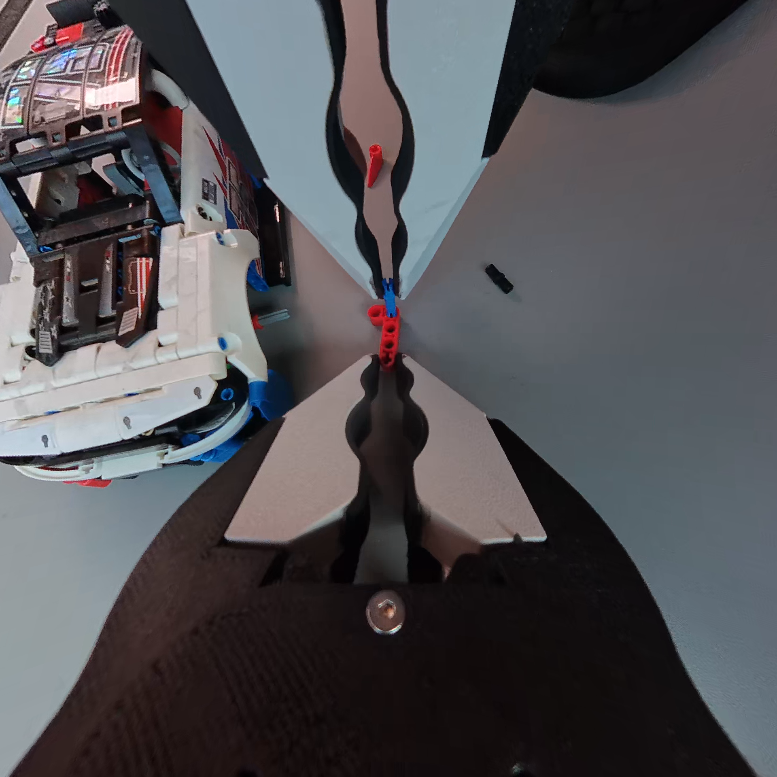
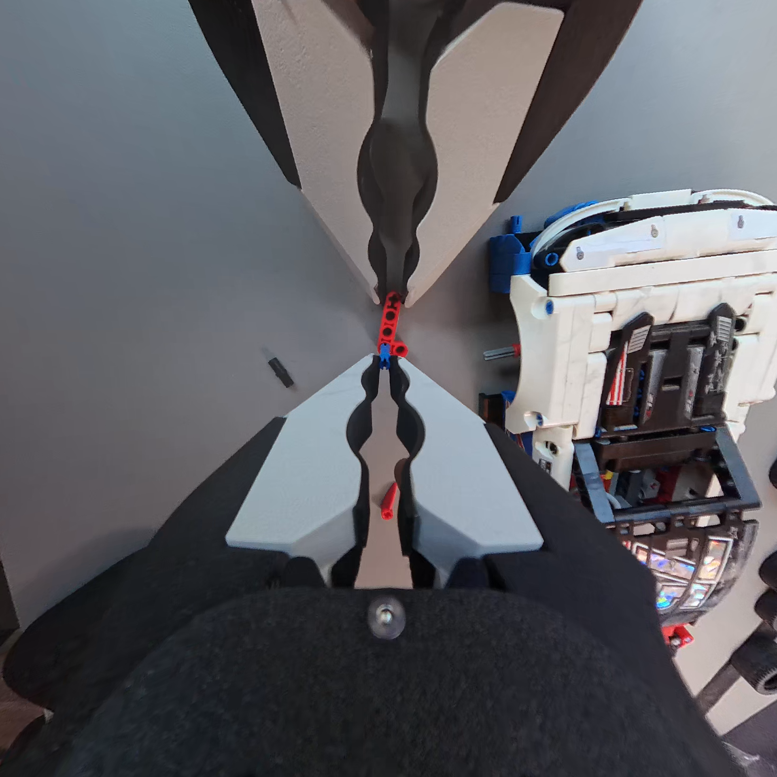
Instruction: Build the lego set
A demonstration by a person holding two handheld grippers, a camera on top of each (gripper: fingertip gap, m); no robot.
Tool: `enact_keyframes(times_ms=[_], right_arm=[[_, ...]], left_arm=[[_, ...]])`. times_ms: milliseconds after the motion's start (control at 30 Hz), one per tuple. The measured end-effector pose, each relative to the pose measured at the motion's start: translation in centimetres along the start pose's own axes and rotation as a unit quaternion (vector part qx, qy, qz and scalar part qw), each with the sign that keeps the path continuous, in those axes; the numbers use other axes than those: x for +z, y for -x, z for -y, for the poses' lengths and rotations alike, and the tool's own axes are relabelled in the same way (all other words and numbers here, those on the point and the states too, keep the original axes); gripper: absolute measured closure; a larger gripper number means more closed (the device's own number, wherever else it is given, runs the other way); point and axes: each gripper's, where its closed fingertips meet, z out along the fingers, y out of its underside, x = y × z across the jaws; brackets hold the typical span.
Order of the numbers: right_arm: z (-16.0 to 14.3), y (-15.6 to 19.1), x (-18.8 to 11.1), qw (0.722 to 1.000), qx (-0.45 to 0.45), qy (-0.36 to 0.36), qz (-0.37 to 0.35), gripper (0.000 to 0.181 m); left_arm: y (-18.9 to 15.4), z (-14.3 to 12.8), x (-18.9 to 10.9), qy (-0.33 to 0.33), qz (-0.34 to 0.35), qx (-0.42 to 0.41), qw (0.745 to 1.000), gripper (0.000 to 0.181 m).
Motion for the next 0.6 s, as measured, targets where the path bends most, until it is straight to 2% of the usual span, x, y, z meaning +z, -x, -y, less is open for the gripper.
enact_keyframes(times_ms=[200,467,533,600], right_arm=[[0.1,0.1,0.1,1.0,-0.027,0.011,-0.005,0.179],[0.5,0.0,0.3,0.999,0.014,-0.005,0.044,0.179],[1.5,1.2,1.2,0.996,0.018,-0.038,0.082,0.181],[0.0,0.9,1.4,0.996,0.039,-0.007,0.076,0.181]], left_arm=[[0.0,0.0,0.0,-0.001,-0.001,0.0,1.0,0.176],[-0.1,0.0,0.0,-0.001,-0.001,0.001,1.0,0.176],[-0.4,0.1,0.0,-0.005,-0.009,0.006,1.0,0.175],[0.1,-0.2,-0.2,0.0,0.005,0.002,1.0,0.176]])
